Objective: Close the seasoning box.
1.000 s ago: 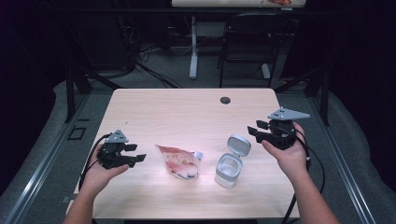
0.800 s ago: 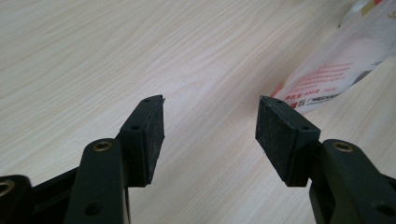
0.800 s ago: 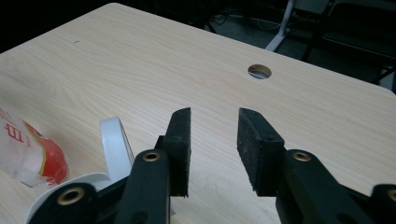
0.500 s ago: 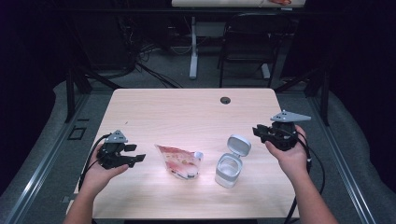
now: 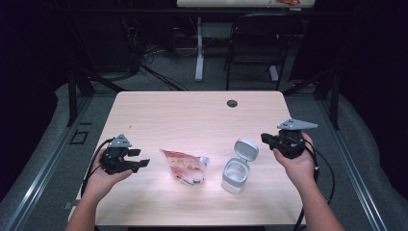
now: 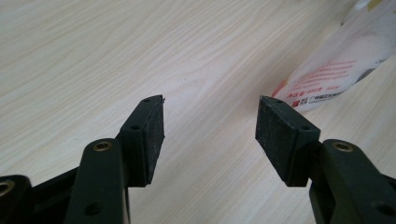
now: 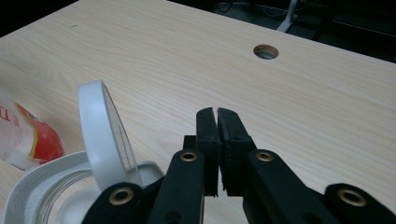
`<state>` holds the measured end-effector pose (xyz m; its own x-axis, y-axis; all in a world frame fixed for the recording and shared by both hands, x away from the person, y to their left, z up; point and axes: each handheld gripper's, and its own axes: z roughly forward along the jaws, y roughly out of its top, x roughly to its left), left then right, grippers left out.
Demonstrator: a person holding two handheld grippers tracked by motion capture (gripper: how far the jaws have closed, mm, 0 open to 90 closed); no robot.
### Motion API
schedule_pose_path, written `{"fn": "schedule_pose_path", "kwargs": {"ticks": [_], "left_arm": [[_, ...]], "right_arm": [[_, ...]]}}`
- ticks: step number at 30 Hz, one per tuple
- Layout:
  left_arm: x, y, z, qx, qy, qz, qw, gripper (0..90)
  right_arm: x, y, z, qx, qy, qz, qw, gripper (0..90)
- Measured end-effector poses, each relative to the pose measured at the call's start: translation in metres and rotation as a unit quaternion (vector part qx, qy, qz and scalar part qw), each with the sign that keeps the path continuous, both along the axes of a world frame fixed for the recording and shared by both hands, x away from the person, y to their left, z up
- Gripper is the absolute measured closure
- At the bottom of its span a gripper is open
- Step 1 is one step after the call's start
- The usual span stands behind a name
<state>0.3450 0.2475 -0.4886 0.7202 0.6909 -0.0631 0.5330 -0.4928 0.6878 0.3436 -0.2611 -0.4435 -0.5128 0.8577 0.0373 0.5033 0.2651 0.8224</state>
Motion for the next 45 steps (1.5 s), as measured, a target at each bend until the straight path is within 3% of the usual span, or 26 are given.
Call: {"fn": "schedule_pose_path", "kwargs": {"ticks": [21, 45], "left_arm": [[0.0, 0.0, 0.0, 0.001, 0.0, 0.001, 1.0, 42.5], [0.0, 0.001, 0.0, 0.0, 0.0, 0.001, 1.0, 42.5]], "right_arm": [[-0.007, 0.008, -0.006, 0.006, 0.011, 0.025, 0.9996, 90.0], [-0.032, 0.031, 0.001, 0.018, -0.008, 0.076, 0.9969, 90.0]]}}
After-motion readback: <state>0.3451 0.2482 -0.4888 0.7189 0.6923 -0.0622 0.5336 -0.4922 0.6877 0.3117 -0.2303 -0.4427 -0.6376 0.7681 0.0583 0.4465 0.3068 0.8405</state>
